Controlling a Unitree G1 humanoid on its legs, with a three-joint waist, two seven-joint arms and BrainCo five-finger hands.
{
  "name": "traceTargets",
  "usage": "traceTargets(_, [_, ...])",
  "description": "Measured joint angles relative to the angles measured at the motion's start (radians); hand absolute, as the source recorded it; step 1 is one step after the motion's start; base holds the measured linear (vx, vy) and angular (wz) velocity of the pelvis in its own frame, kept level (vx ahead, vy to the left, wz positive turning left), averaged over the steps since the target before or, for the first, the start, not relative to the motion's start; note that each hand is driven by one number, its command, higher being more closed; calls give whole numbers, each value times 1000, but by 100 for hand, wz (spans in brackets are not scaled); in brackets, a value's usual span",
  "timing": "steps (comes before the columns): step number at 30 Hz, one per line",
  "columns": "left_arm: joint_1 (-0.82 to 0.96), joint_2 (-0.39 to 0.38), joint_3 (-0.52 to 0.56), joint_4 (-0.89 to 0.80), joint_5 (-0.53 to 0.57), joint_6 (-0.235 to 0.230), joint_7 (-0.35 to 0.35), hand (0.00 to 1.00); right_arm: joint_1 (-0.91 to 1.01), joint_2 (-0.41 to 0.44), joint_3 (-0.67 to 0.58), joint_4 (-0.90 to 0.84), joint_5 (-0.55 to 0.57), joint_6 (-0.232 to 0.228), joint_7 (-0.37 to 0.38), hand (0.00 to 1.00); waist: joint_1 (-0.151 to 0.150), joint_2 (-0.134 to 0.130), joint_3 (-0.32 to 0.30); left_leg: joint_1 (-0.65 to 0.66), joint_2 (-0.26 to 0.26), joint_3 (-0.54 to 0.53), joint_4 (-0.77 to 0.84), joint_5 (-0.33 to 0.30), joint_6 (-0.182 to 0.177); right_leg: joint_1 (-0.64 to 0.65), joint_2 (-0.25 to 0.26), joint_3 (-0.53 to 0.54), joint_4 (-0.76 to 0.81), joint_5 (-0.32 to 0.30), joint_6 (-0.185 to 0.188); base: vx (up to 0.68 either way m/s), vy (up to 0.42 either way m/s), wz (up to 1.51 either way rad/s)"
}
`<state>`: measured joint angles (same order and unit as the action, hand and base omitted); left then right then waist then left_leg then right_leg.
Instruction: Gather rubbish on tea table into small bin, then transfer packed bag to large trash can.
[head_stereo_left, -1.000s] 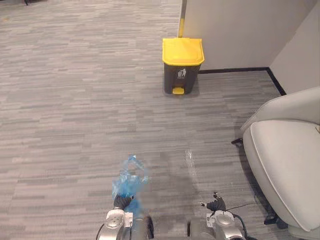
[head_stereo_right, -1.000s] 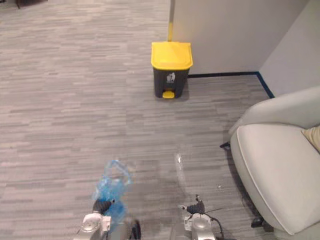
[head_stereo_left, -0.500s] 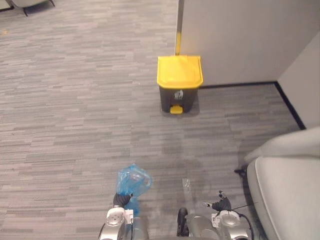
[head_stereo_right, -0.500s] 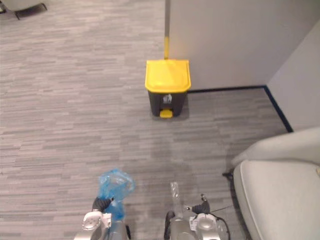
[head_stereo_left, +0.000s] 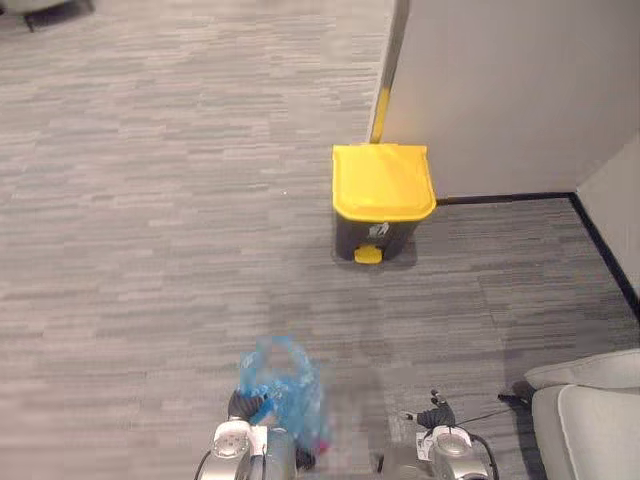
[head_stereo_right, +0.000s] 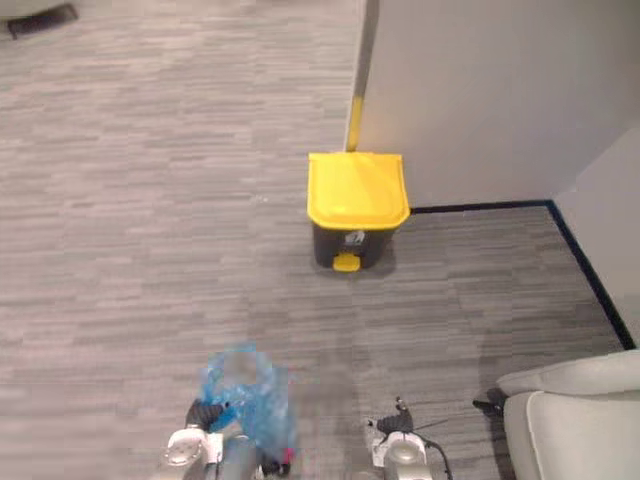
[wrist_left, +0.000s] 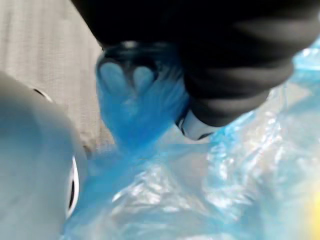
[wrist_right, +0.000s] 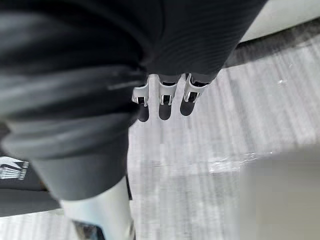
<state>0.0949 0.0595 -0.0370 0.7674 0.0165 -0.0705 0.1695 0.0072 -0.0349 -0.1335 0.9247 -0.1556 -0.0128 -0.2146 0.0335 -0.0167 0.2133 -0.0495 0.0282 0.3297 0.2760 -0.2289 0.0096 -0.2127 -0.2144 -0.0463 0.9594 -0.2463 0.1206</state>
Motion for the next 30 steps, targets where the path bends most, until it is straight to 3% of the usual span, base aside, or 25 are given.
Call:
traceTargets(2, [-6,9,5,3,0,1,1,100,-8,-6,13,-3,-3,-1,-1,0,-3,0,3,64,4,14,-30,-13,0,-80,14,-48,-31,-37,-34,461,-28,-6])
traceTargets(3, [-17,12,17,4,0,1,2,100,-17,-6,19,-3,-3,-3,-1,0,-9,3,5,101,19,12,-50,-14,-2,-127,42,-95,-128,-48,-55,605,-116,7])
traceTargets(5, [-24,23,19,11,0,1,3,100,-37,-6,20,-2,-3,-4,-1,0,-24,11,11,143,38,-2,-80,-15,-5,-155,92,-129,-341,-7,-69,437,-134,25])
traceTargets(6, [-22,39,17,13,0,0,2,100,-34,-6,21,2,-3,-4,-1,0,-33,-1,5,166,28,-19,-96,-21,-20,-137,113,-126,-514,83,-74,442,-147,48])
traceTargets(7, [-34,31,17,38,0,1,2,100,-34,-23,13,13,-3,-6,-1,0,-37,6,7,198,30,-71,-99,-51,-69,-132,135,-95,-556,219,-161,450,-145,41])
traceTargets(8, [-35,29,17,40,0,0,2,100,-37,-27,13,14,-4,-5,-2,0,-35,12,5,199,35,-74,-99,-52,-70,-132,138,-97,-553,216,-159,449,-174,27])
traceTargets(10, [-44,10,17,47,1,-3,1,100,-45,-51,6,14,-4,-5,-1,0,-33,49,-4,188,69,-122,-61,-41,-87,-126,148,-127,-524,136,-170,454,-197,19])
traceTargets(12, [-46,4,20,47,2,-2,1,100,-30,-44,-22,13,2,0,-1,0,-37,55,1,166,94,-144,36,-34,-102,-78,152,-158,-530,109,-188,295,-147,37])
traceTargets(14, [-43,-14,21,36,2,-2,-3,100,2,-27,-20,-8,0,0,-2,0,-32,45,7,53,161,-156,381,2,-141,44,159,-186,-586,84,-204,364,-164,37])
traceTargets(15, [-35,-26,21,18,1,-2,-7,100,5,-21,-20,-11,1,-1,-2,0,-25,39,6,-9,196,-130,524,-13,-123,98,162,-192,-616,67,-209,341,-110,16])
traceTargets(17, [-30,-37,21,-1,1,-2,-22,100,7,-12,-21,-13,1,-4,-1,0,-20,29,-1,-82,225,-88,562,-35,-93,136,161,-191,-636,50,-201,239,3,-2])
traceTargets(20, [-27,-47,20,0,2,-1,-30,100,9,1,-32,-15,2,-3,-1,0,-9,27,0,-138,210,-55,368,-46,-78,166,144,-168,-647,37,-176,206,111,-15])
traceTargets(22, [-30,-51,18,1,2,-1,-43,100,12,13,-49,-14,2,-3,-2,0,-5,29,-1,-139,169,-83,159,-4,-77,180,124,-153,-647,23,-139,209,220,-23])
traceTargets(23, [-31,-55,17,8,2,-1,-43,100,15,-2,-54,5,2,-2,-3,0,1,35,-5,-115,140,-120,30,129,-99,178,126,-116,-640,12,-96,232,252,-31])
traceTargets(24, [-31,-41,15,25,2,-1,-43,100,16,8,-44,23,2,3,-1,0,7,7,-20,-82,96,-92,-17,138,-87,181,101,-69,-668,17,-81,333,317,-32])
traceTargets(26, [-36,-26,15,31,2,-1,-43,100,16,13,-49,34,1,5,-1,0,4,-13,-31,-79,68,-71,-22,128,-69,190,73,-48,-702,23,-56,250,217,-13])
traceTargets(30, [-40,2,15,53,3,-1,-41,100,2,13,-49,35,0,4,0,0,5,-13,-32,-26,29,-32,-38,88,-35,197,37,5,-667,26,-35,148,145,-33])
